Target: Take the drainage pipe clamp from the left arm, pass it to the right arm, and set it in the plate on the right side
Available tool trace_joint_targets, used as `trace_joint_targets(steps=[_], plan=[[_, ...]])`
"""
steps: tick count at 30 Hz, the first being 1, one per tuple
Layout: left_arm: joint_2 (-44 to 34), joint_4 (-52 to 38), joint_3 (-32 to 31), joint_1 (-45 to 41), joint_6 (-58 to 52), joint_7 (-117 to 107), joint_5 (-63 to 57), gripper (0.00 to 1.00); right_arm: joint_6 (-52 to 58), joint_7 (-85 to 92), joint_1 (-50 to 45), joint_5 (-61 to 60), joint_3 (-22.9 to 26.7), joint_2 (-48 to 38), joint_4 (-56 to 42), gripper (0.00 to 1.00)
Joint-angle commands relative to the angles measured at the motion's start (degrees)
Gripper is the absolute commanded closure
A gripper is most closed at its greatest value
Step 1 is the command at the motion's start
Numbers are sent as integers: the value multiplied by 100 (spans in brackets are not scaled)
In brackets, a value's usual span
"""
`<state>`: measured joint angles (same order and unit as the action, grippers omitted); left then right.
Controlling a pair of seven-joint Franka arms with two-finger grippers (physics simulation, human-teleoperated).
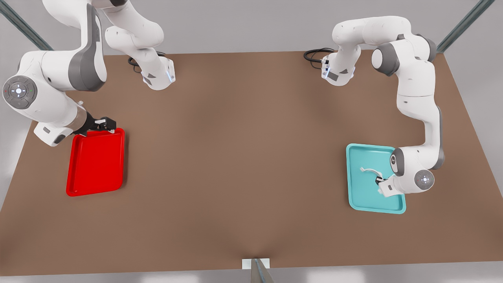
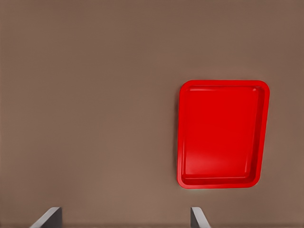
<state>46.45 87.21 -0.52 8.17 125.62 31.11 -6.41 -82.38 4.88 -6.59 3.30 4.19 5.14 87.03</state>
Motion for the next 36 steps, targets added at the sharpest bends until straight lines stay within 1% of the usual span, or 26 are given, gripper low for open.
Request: trace_joint_targets(steps=[1, 2, 3, 20, 24, 26, 28, 29, 30, 31, 33, 34, 35, 36], plan=[[-4, -3, 0, 0, -2, 88, -1, 69, 2, 13, 0, -5, 3, -4, -2, 0], [-4, -3, 8, 0, -2, 88, 17, 71, 2, 13, 0, -5, 3, -4, -2, 0], [-4, -3, 8, 0, -2, 71, 26, 79, 2, 13, 0, -5, 3, -13, -2, 0], [-4, -3, 0, -9, -2, -114, -9, 79, 46, 22, 0, -22, 3, -22, 7, 0], [-180, -3, 0, -9, -195, -166, -1, 79, 46, 66, 8, -22, 3, -13, -2, 0], [-417, 15, 0, -141, -503, -676, -9, 79, 38, 66, 8, -22, 3, -13, -2, 0], [-698, 50, 0, -378, -819, -1257, -9, 79, -6, 128, 0, 22, 3, 180, -177, 0], [-865, 111, 8, -466, -837, -1362, -9, 79, -50, 145, -185, 13, -6, 426, -397, 0], [-971, 156, 8, -598, -960, -1503, -9, 79, -138, 838, -396, -110, -14, 689, -511, 0], [-1032, 147, 8, -755, -1004, -1547, 17, 79, -94, 1427, -834, -57, -6, 909, -556, 0], [-1147, 129, 8, -1089, -1180, -2397, 52, 79, -182, 1446, -1186, -277, -23, 1270, -573, 0], [-1182, 112, 0, -1370, -1206, -3197, 52, 79, -419, 1455, -1432, -330, -41, 1445, -573, 0], [-1147, 42, 0, -1678, -1215, -3805, 298, 79, -770, 1656, -1696, -330, -50, 1630, -521, 0], [-1120, -46, -9, -1863, -1241, -4262, 281, 79, -1069, 2332, -1793, -330, -50, 1727, -468, 0]])
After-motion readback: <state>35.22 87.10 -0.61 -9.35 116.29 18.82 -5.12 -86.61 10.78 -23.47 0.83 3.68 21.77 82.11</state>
